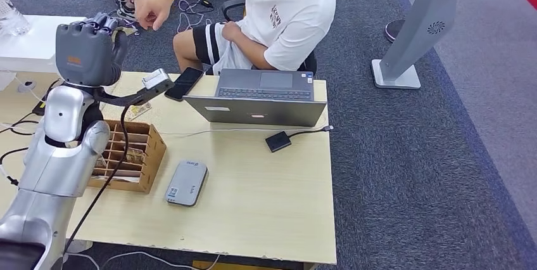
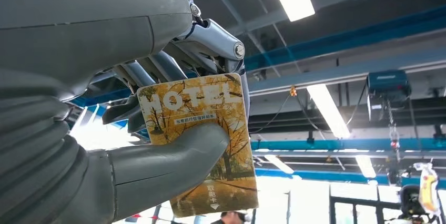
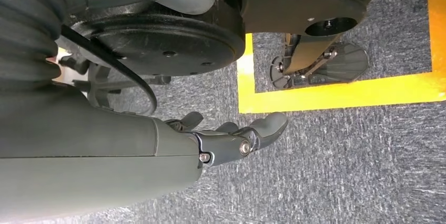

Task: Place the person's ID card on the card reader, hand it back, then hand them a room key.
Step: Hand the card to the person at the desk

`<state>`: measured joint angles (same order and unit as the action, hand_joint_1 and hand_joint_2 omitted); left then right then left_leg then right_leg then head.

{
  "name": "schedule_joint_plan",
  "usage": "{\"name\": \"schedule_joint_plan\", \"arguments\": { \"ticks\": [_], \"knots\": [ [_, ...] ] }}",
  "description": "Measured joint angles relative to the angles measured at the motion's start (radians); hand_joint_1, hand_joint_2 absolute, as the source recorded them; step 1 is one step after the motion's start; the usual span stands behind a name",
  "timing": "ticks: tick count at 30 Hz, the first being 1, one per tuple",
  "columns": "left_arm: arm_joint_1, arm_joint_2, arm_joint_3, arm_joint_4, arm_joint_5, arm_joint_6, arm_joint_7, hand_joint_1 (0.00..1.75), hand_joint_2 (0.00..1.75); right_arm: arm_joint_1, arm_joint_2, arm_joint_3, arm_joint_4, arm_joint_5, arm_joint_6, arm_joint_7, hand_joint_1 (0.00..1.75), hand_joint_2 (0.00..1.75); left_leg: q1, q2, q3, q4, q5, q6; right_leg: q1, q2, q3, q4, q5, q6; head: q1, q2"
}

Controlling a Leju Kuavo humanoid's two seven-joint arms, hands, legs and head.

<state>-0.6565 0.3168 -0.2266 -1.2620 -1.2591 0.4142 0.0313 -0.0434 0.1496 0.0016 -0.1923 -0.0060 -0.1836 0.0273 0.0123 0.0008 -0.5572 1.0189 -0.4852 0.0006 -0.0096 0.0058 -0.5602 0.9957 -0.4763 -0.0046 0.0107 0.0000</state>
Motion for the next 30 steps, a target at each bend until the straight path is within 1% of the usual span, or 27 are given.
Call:
{"name": "schedule_joint_plan", "arguments": {
  "ticks": [4, 7, 16, 20, 26, 30],
  "knots": [
    [-0.052, -0.006, -0.009, 0.086, -0.004, -0.002, 0.000, 1.75, 1.75, -0.002, -0.004, 0.001, 0.000, 0.008, -0.006, 0.018, 0.00, 1.75, 0.000, 0.000, 0.000, 0.000, 0.000, 0.000, 0.000, 0.000, 0.000, 0.000, 0.000, 0.000, 0.000, 0.000],
    [-0.074, -0.010, -0.015, 0.128, -0.005, -0.002, 0.000, 1.75, 1.75, -0.003, -0.006, 0.001, 0.000, 0.009, -0.009, 0.024, 0.00, 1.75, 0.000, 0.000, 0.000, 0.000, 0.000, 0.000, 0.000, 0.000, 0.000, 0.000, 0.000, 0.000, 0.000, 0.000],
    [-0.094, -0.020, -0.024, 0.173, -0.005, -0.004, 0.006, 1.75, 1.75, -0.004, -0.009, 0.002, 0.000, 0.010, -0.013, 0.025, 0.00, 1.75, 0.000, 0.000, -0.001, 0.000, 0.000, 0.000, 0.000, 0.000, -0.001, 0.000, 0.000, 0.000, 0.000, 0.000],
    [-0.094, -0.021, -0.031, 0.180, -0.014, -0.005, 0.022, 0.00, 1.75, -0.004, -0.009, 0.003, 0.000, 0.019, -0.015, 0.026, 0.00, 1.75, 0.000, 0.000, -0.001, 0.000, 0.000, 0.000, 0.000, 0.000, -0.001, 0.000, 0.000, 0.000, 0.000, 0.000],
    [-0.089, -0.021, -0.037, 0.183, 0.015, 0.002, 0.028, 0.00, 1.75, -0.005, -0.011, 0.006, 0.000, 0.025, -0.023, 0.032, 0.00, 1.75, 0.000, 0.000, -0.001, 0.000, 0.000, 0.000, 0.000, 0.000, 0.000, 0.000, 0.000, 0.000, 0.000, 0.000],
    [-0.059, -0.021, -0.038, 0.159, 0.050, 0.003, 0.010, 0.00, 1.75, -0.005, -0.011, 0.008, 0.000, 0.024, -0.031, 0.033, 0.00, 1.75, 0.000, 0.000, -0.001, 0.000, 0.000, 0.000, 0.000, 0.000, 0.000, 0.000, 0.000, 0.000, 0.000, 0.000]
  ]
}}
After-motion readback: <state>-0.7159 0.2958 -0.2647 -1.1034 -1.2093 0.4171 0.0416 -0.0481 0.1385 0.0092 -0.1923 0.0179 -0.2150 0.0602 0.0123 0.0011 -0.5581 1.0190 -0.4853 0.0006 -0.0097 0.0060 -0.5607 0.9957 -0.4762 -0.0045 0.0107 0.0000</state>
